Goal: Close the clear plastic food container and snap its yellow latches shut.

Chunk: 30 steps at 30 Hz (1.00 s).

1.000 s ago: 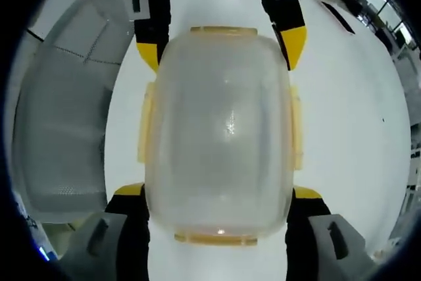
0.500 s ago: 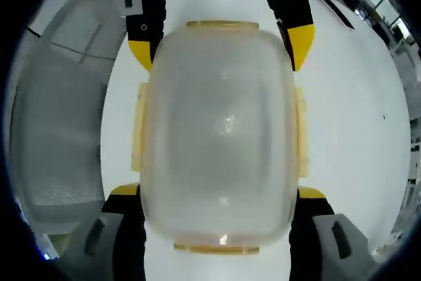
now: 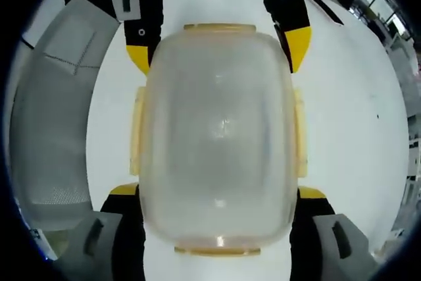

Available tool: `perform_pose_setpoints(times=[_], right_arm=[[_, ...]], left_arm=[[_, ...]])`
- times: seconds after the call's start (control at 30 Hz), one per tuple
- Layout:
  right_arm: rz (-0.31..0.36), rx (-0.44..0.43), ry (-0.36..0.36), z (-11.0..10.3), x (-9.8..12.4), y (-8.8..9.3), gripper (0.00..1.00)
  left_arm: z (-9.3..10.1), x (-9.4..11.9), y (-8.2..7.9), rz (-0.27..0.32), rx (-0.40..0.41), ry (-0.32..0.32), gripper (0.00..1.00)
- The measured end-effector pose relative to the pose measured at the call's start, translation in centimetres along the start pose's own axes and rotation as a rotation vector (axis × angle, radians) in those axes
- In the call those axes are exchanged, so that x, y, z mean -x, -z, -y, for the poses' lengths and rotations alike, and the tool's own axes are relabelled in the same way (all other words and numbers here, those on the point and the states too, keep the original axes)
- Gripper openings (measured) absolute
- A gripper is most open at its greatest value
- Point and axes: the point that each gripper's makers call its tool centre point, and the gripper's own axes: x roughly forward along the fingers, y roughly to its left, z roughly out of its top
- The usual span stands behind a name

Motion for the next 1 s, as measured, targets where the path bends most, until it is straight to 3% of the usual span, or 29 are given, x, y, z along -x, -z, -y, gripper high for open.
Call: perform_pose_setpoints(times=[0.53, 1.0], right_arm=[[-0.014, 0.004, 0.006, 5.9, -0.1, -0.1, 0.90], [-0.029, 0.006, 0.007, 6.9, 0.2, -0.1, 0.90]], left_arm=[[-5.5, -0.9, 0.3, -0.017, 0.009, 0.001, 0.76], [-7.1, -1.3, 0.3, -0.018, 0.016, 0.005, 0.77]])
